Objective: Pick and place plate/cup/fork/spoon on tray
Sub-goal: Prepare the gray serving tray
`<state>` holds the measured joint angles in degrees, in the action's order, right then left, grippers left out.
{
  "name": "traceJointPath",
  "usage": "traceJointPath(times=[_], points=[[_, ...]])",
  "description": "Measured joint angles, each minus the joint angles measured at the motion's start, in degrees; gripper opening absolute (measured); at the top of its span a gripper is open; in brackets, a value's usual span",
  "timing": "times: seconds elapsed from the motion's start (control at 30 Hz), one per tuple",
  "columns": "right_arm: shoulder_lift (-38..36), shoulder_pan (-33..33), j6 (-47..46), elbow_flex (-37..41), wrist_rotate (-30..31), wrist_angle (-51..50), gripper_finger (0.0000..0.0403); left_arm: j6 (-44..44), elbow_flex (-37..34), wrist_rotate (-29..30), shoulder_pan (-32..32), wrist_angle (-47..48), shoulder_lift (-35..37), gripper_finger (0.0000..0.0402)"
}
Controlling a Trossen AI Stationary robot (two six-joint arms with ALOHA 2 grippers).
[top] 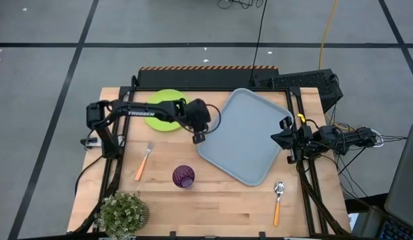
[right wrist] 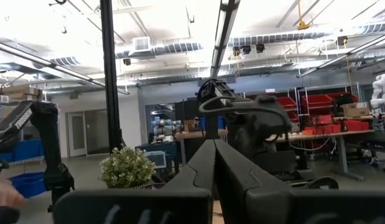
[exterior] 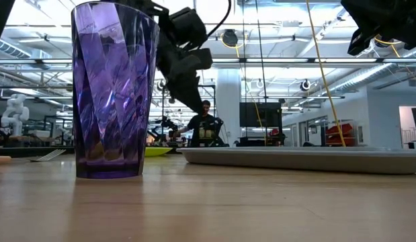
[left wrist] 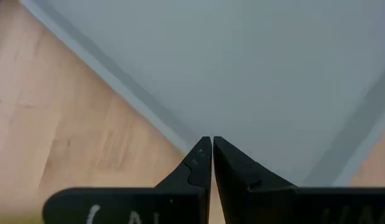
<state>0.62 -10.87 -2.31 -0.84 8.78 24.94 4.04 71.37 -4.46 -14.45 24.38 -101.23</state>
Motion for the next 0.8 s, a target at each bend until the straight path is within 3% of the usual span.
traceJointPath(times=[0.3, 0.8], points=[[0.0, 0.0, -0.8, 0.0, 0.1, 0.1, 0.0, -10.2, 0.1, 0.5, 2.4, 1.0, -1.3, 0.0021], [0.0, 0.0, -1.4, 0.0, 0.0, -0.4, 0.0, -10.2, 0.1, 1.3, 2.9, 1.8, -8.1, 0.0021]])
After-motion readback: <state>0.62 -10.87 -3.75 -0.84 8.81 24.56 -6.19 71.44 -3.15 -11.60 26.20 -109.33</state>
